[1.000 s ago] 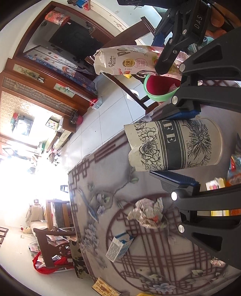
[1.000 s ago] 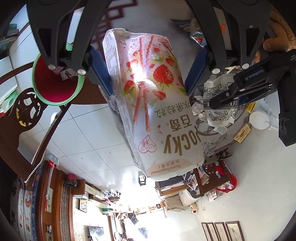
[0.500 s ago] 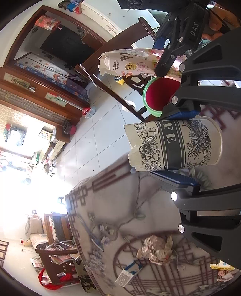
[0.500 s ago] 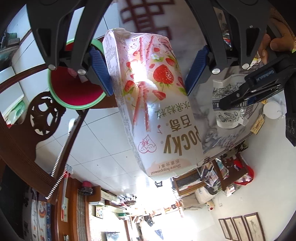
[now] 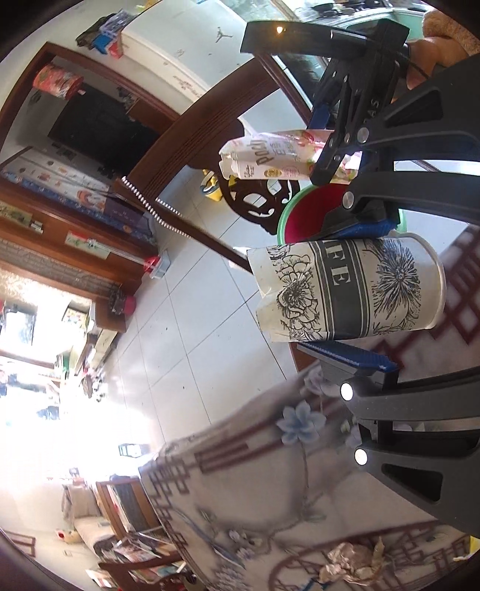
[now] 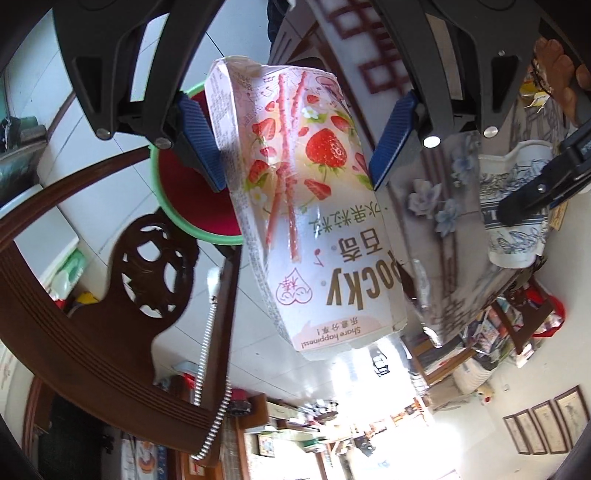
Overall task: Collect trash
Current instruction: 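Open both tools to drop the cup and Pocky box into the bucket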
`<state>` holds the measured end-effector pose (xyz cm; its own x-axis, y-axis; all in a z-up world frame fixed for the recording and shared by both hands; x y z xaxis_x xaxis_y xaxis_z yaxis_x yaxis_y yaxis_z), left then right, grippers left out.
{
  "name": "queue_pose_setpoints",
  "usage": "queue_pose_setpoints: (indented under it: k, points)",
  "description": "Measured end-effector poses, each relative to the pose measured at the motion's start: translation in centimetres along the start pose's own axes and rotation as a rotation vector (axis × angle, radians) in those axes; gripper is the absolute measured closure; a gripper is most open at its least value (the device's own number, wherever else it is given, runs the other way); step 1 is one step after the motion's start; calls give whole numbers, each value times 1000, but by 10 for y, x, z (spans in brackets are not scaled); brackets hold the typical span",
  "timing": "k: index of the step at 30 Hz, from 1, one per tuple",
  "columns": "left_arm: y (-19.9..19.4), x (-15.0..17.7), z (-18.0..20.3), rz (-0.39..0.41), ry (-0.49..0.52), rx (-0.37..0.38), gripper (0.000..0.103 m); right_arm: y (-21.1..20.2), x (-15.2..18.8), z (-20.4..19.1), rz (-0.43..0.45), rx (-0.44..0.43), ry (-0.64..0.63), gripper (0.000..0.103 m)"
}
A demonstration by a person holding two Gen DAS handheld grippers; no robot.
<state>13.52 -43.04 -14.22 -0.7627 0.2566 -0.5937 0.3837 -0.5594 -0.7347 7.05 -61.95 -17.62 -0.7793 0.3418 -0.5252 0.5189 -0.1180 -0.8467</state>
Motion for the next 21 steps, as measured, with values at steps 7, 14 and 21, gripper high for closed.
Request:
queue_pose_setpoints:
  k: [7, 14, 21]
  points:
    - [33, -10, 32, -52, 64, 67, 58, 10, 0, 42, 1, 100, 94, 11]
    - [75, -19, 79, -94, 103, 186, 57, -4, 4, 73, 34, 151, 180, 8]
    - [73, -7, 90, -98, 88, 223, 23, -24, 7, 88, 93, 207, 219, 8]
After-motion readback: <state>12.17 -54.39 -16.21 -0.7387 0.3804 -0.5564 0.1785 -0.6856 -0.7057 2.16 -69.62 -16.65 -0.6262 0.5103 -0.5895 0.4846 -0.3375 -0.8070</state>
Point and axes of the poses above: each gripper's, at about its wrist camera, not at the fingertips, and y roughly the way its jaws point, z to its right, x to its underside, the point moved 6 cm from there along y, roughly the way its jaws point, and after that the axes turned 6 degrees about x, right-handed, at the moved point
